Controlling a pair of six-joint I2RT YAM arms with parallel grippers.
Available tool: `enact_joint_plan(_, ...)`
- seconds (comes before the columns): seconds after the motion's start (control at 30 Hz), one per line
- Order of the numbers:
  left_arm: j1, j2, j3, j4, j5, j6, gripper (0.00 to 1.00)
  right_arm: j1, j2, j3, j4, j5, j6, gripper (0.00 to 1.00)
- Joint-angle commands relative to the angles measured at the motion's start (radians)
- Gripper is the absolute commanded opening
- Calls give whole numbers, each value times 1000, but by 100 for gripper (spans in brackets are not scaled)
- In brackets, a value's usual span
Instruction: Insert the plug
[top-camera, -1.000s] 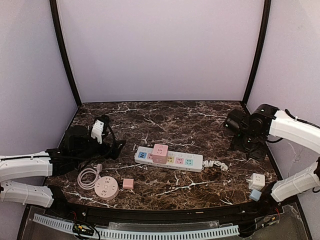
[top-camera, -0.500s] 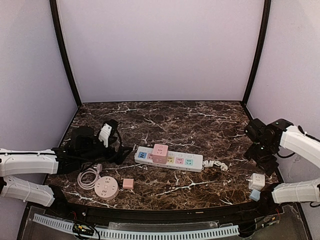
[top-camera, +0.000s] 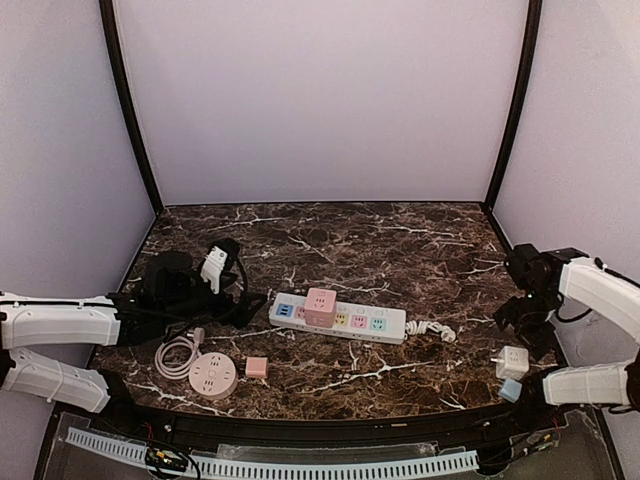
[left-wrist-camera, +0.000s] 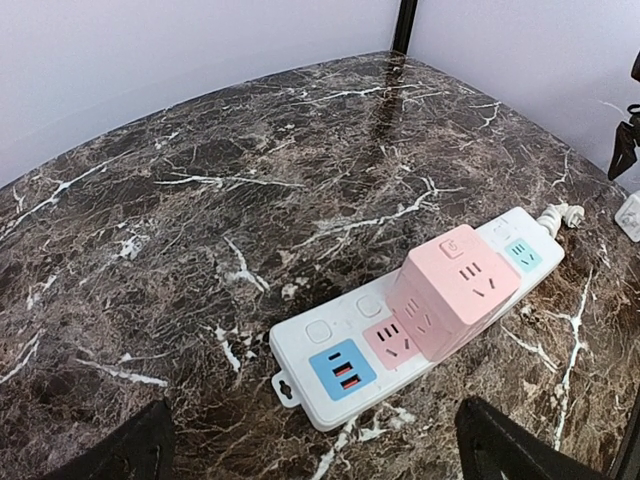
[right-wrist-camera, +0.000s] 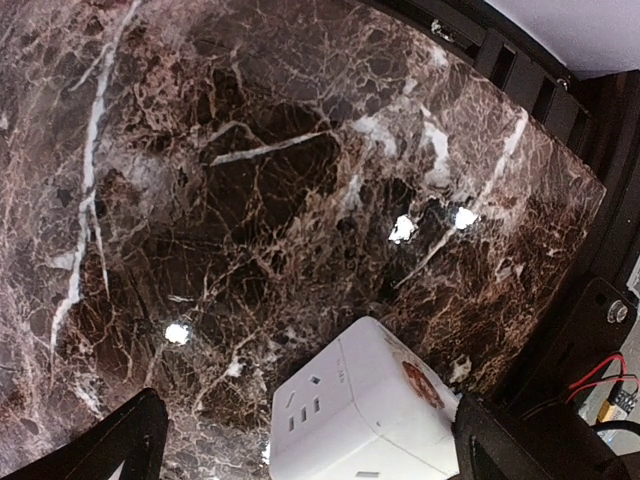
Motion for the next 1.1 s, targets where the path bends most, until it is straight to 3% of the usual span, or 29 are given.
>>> enact_joint_plan(0.0,7,5,26,-6,6,11,98,-38,60,9,62,-82,-53,99)
enact_joint_plan(0.4,5,13,24,-2,-7,22,98,-54,113,-21,231,-222,-128,97)
enact_joint_plan(0.63,5,25,25,8,-6,23,98,63,118,8,236,-202,-132,95)
enact_joint_plan(0.83,5,28,28,1,-3,23,98,111,223,144,6,44,-191,99)
enact_joint_plan(1.07,6,20,28,-2,-6,23,98,111,166,170,-92,48,-187,99)
